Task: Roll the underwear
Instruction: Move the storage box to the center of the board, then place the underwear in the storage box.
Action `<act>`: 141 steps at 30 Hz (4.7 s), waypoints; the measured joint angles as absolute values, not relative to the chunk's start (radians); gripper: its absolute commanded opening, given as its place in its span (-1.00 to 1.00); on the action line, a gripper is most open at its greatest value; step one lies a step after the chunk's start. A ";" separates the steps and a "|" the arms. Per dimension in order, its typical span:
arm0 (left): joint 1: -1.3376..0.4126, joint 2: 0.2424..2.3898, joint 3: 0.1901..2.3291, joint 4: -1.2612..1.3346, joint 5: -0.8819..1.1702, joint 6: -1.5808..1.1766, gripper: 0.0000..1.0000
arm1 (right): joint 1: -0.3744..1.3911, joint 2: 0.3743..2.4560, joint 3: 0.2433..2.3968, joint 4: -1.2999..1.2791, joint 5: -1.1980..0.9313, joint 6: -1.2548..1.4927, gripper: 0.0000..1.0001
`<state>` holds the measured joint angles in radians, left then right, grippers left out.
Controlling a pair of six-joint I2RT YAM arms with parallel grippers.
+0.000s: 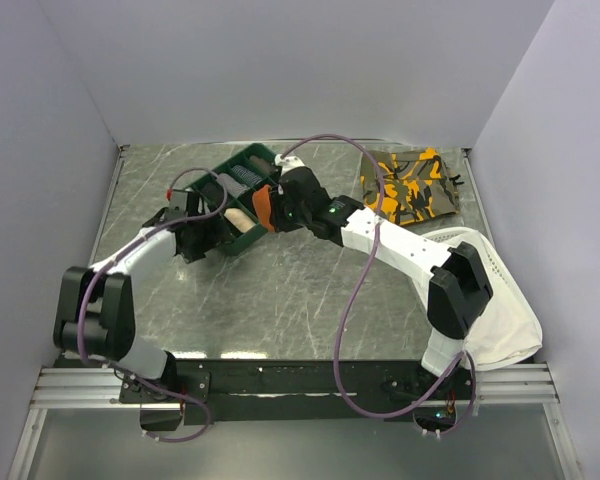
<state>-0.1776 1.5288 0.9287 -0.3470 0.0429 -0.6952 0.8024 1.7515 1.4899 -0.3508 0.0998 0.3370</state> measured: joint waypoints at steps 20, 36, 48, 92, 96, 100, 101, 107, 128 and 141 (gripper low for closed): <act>0.142 1.188 0.949 -0.435 0.144 -0.704 0.93 | 0.934 2.008 1.789 -0.427 0.060 -0.037 -1.00; 0.224 1.180 0.909 -0.430 0.257 -0.691 0.93 | 0.962 2.270 2.072 -0.566 0.192 -0.163 -1.00; 0.254 1.195 0.883 -0.426 0.303 -0.677 0.93 | 0.978 2.349 2.177 -0.622 0.148 -0.185 -1.00; 0.289 1.230 0.854 -0.401 0.363 -0.665 0.93 | 0.903 2.465 2.251 -0.641 -0.095 0.038 -0.95; 0.290 1.230 0.854 -0.401 0.369 -0.665 0.93 | 0.903 2.465 2.250 -0.651 -0.100 0.038 -0.95; 0.293 1.230 0.845 -0.394 0.381 -0.665 0.93 | 0.903 2.465 2.242 -0.643 -0.100 0.039 -0.95; 0.293 1.230 0.842 -0.392 0.385 -0.665 0.93 | 0.902 2.465 2.238 -0.636 -0.100 0.042 -0.95; 0.293 1.230 0.839 -0.385 0.398 -0.665 0.93 | 0.899 2.459 2.215 -0.604 -0.119 0.055 -0.94; 0.293 1.203 0.838 -0.387 0.400 -0.665 0.93 | 0.900 2.412 2.149 -0.570 -0.107 0.051 -0.04; 0.293 1.195 0.817 -0.387 0.406 -0.665 0.93 | 0.910 2.321 2.080 -0.603 -0.049 0.031 0.16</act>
